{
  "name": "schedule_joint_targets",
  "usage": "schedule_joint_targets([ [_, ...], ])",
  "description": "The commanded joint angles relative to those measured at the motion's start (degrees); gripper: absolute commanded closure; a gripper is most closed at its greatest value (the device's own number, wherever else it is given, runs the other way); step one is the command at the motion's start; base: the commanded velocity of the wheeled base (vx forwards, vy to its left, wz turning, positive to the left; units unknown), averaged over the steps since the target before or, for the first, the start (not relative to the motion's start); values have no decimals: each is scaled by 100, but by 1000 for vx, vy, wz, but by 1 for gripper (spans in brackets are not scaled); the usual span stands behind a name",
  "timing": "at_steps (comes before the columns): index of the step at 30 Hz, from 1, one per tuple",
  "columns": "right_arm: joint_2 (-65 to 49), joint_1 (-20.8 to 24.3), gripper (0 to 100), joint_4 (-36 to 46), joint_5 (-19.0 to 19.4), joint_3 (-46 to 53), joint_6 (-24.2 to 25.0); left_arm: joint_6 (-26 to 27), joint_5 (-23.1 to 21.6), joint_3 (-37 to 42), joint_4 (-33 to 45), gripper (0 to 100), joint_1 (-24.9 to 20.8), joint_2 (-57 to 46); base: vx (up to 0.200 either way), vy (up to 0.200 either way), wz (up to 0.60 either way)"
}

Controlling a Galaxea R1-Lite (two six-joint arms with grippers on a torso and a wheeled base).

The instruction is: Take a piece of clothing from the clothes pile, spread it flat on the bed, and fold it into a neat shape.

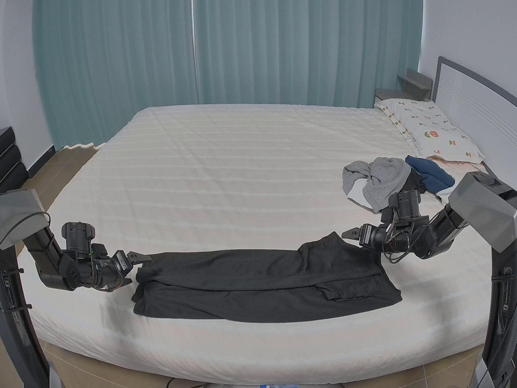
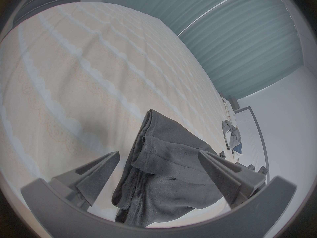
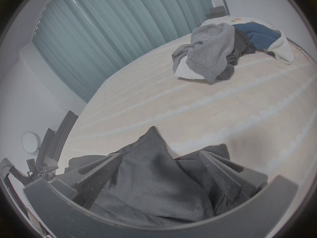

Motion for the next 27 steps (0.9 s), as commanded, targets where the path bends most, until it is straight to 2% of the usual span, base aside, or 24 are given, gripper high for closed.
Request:
schedule_joint_targets([
  [1,-34,-36,0,-1,52,25,21,-1,1,0,-2,0,3,5,0,0,0],
  [10,-8,-9,0,-1,263,157,-23,-1,1,0,-2,0,-6,5,0,0,0],
  [15,1,-9,0,-19,571,307,-49,-1,1,0,-2,0,-6,5,0,0,0],
  [26,335,-36,0,-28,580,228,-454,7,63,0,-2,0,-24,5,0,0,0],
  [27,344,-36,100,-36,571,228,-471,7,71,0,-2,0,-24,14,0,0,0],
])
